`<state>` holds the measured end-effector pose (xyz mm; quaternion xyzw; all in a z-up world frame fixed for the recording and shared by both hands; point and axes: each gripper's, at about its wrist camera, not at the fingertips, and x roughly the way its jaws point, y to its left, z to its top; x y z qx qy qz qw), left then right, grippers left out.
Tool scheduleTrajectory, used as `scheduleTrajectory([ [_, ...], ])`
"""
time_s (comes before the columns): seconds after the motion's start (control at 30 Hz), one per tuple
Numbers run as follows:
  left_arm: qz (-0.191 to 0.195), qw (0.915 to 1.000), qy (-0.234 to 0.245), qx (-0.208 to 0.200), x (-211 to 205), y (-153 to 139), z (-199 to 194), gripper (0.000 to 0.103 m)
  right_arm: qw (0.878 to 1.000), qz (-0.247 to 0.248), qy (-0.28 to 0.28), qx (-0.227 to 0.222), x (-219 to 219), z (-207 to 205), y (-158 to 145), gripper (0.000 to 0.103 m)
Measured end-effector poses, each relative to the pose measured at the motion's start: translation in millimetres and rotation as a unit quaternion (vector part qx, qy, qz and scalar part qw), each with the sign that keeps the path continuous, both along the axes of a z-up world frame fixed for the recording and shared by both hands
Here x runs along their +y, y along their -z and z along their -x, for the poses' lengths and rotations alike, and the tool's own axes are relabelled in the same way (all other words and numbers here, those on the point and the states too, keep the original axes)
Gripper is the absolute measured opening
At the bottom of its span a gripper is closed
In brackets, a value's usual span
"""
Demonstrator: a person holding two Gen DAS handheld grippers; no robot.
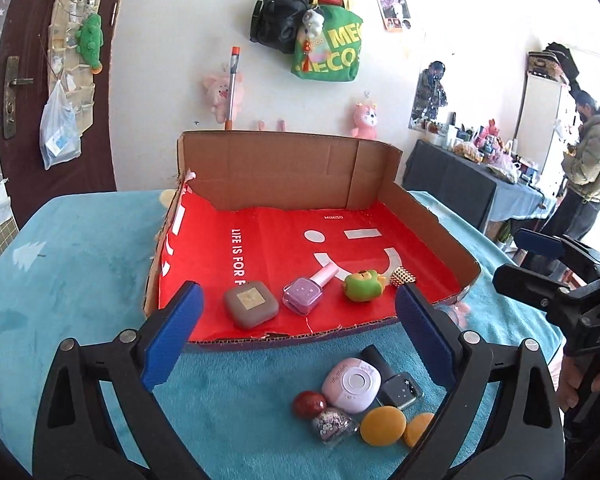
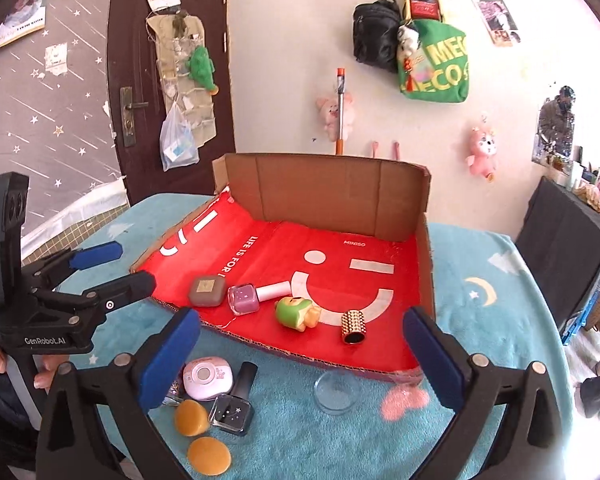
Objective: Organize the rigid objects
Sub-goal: 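Withdraw both tools from the box toward the remaining items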
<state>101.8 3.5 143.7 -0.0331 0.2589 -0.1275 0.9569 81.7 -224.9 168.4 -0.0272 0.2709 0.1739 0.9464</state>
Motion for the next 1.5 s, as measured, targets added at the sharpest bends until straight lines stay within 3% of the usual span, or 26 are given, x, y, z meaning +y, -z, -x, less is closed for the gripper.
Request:
scheduleTrajectory([
  [0.27, 0.006, 0.9992, -0.027, 0.029, 5, 31, 24, 0.098, 0.998, -0.005, 0.064, -0.025, -12, 40, 18, 0.103],
  [0.57, 0.016, 0.9945, -0.027, 0.101, -3, 81, 25, 0.098, 0.994, -0.022, 0.106, 0.023, -29, 42, 67, 0.103],
  [0.93, 0.023, 0.9861, -0.034, 0.161, -17, 96, -1, 0.098, 0.996, -0.019, 0.080, 0.038, -15, 55, 94, 0.103],
  [1.1, -0.027, 0.9889, -0.033, 0.142, -17, 100, 2, 0.099, 0.997, -0.023, 0.057, 0.048, -5, 58, 100, 0.103],
  [1.5, -0.082, 0.9885, -0.048, 0.118, 6, 93, 6, 0.098, 0.998, -0.012, -0.008, 0.068, 32, 64, 122, 0.103],
])
